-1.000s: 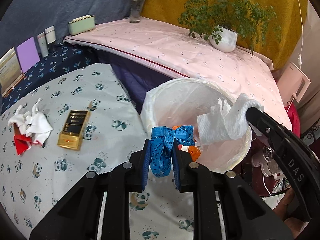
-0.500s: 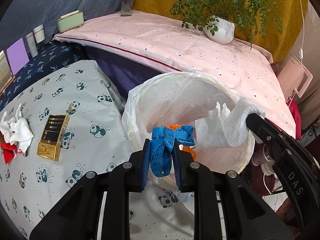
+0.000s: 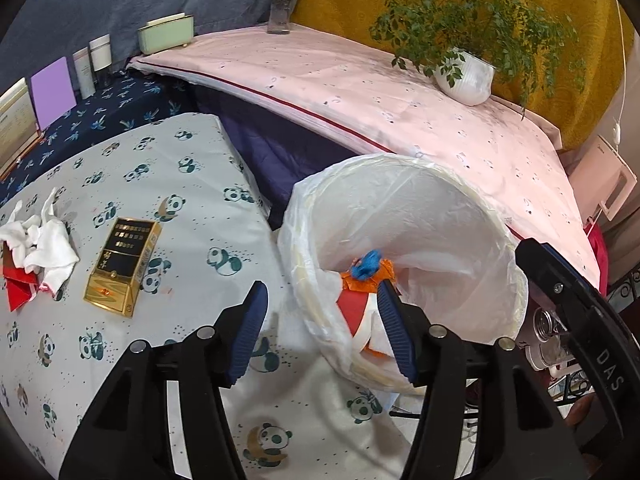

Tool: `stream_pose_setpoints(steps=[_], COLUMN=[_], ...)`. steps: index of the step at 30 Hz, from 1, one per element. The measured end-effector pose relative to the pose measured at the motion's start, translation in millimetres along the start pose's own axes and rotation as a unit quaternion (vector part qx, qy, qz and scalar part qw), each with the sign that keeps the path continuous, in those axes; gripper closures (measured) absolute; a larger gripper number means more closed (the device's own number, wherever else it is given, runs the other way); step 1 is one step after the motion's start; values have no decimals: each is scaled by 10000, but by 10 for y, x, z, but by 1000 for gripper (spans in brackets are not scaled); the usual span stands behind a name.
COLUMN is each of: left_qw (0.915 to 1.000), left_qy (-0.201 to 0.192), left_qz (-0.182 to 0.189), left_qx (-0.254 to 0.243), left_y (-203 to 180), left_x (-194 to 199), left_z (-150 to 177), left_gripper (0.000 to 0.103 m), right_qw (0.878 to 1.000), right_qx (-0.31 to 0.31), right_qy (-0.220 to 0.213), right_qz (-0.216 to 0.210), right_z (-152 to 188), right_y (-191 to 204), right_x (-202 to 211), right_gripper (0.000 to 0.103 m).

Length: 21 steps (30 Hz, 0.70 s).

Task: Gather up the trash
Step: 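Carry tape measure and tissue to the wastebasket and release both inside, then withdraw both tools from the wastebasket back over the table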

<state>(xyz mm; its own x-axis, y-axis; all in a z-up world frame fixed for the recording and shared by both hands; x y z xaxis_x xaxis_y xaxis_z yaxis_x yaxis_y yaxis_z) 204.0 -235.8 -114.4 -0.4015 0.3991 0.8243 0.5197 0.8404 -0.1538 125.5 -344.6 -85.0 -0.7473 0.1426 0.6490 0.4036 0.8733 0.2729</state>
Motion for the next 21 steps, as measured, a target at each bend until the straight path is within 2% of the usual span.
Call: stream_pose_setpoints(steps=[2, 9, 13, 15, 21], left_qw=[10000, 9993, 9984, 9975, 9940], left_qy=[-18, -130, -199, -234, -353], left_qz=[-46, -198, -293, -363, -585], left_qx=[39, 281, 443, 558, 850], left_y=[73, 381, 602, 737, 1137], left_x=[35, 208, 317, 374, 530], left_z=[17, 63, 96, 118, 190], left_gripper=[49, 45, 44, 36, 32], right_qw=[10000, 9998, 9993, 9990, 9976], right_qx=[36, 196, 343, 405, 625], right_qy=[-9, -73, -75, -77, -25], right_qz=[-8, -42, -106, -148, -284], right_z=[8, 22, 40, 54, 142], right_y=[40, 252, 437, 536, 893], right_x=[18, 99, 135, 147, 152], right_gripper=[68, 52, 50, 47, 42])
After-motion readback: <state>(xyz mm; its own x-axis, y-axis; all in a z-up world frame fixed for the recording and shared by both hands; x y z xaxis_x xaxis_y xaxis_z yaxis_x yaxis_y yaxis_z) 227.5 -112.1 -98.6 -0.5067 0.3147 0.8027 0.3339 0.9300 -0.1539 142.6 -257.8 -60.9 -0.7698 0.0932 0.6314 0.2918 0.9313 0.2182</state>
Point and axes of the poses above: each gripper's, at about its wrist camera, not at the fingertips, and x roughly against the way its jaws point, y to its left, z to its underside, the point moved 9 cm from there along -x, roughly the way its jaws point, and after that the axes turned 6 degrees about y, right-handed, at the moved point
